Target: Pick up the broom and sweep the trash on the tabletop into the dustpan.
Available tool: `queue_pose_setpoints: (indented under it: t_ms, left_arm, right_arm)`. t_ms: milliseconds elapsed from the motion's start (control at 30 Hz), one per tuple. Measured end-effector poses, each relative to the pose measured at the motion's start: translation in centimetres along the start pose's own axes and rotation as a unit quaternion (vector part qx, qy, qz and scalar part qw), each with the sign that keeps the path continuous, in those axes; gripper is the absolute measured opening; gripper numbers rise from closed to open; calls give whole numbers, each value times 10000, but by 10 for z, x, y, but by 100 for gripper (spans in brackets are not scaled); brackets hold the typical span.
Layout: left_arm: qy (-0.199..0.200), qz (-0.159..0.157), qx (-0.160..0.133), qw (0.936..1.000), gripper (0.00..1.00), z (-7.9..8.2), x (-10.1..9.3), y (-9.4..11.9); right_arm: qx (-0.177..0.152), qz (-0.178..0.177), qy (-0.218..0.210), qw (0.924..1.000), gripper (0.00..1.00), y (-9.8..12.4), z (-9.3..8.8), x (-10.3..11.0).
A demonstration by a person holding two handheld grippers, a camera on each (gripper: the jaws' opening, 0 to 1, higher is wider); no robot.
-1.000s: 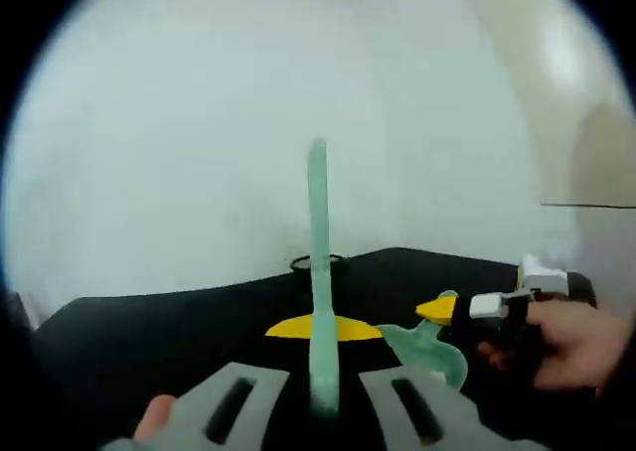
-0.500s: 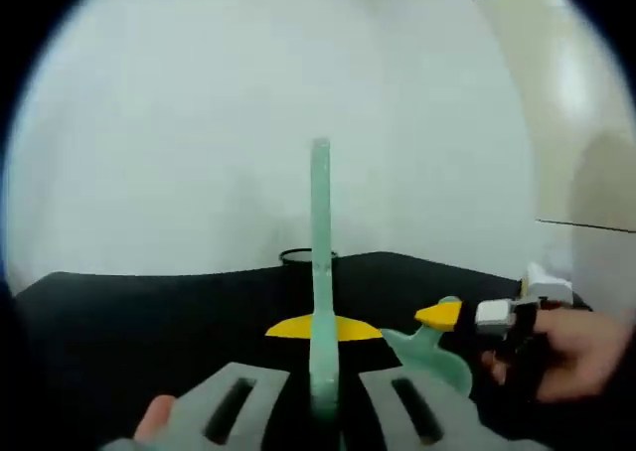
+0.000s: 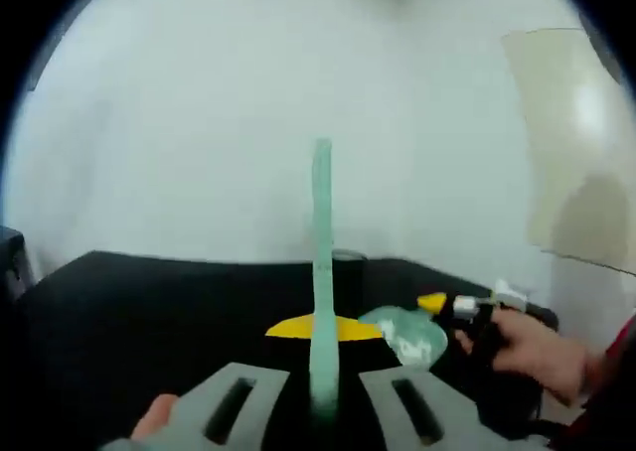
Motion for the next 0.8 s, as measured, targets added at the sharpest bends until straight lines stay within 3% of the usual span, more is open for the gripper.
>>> queue_pose_setpoints:
  t_ms: [100, 167, 233, 367, 400, 433, 500, 567, 733, 800]
  left_arm:
    - [188, -234, 297, 9991, 0, -9, -9, 2]
    - [159, -189, 389, 9989, 0, -15, -12, -7]
    - [260, -263, 379, 9986, 0, -18, -14, -15]
    - [95, -256, 371, 9989, 0, -21, -16, -33]
    - [298, -408, 222, 9985, 0, -20, -18, -40]
    - [489, -506, 278, 9971, 0, -21, -20, -45]
    - [392, -519, 229, 9976, 0, -19, -23, -55]
    - [554, -640, 136, 9963, 0, -17, -27, -63]
    - [382, -618, 99, 9973, 0, -11, -24, -78]
    - [213, -533, -269, 9980, 0, -2, -21, -75]
  right_arm:
    - [-3, -3, 0, 10000, 15, 0, 0, 0]
    - [-3, -7, -5, 10000, 15, 0, 0, 0]
    - [-7, -8, -15, 10000, 15, 0, 0, 0]
    - [-1, 15, -81, 10000, 15, 1, 0, 0]
    - [0, 20, -89, 10000, 15, 1, 0, 0]
    - [-1, 19, -75, 10000, 15, 1, 0, 0]
    - [-4, 28, -60, 10000, 15, 1, -1, 0]
    - [0, 39, -71, 10000, 15, 1, -1, 0]
    - [-4, 67, -66, 10000, 15, 1, -1, 1]
    - [-3, 83, -73, 9999, 15, 2, -1, 1]
Point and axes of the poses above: the point that each gripper's makers call its tool centre point, and the gripper's own axes: y roughly backward along the fingers, x roughly to its left, z roughly out of its top, the point moved 10 cm from there along y, roughly backward along the fingers, and after that the axes turned 1 degree about -x, right-handed, at the moved point
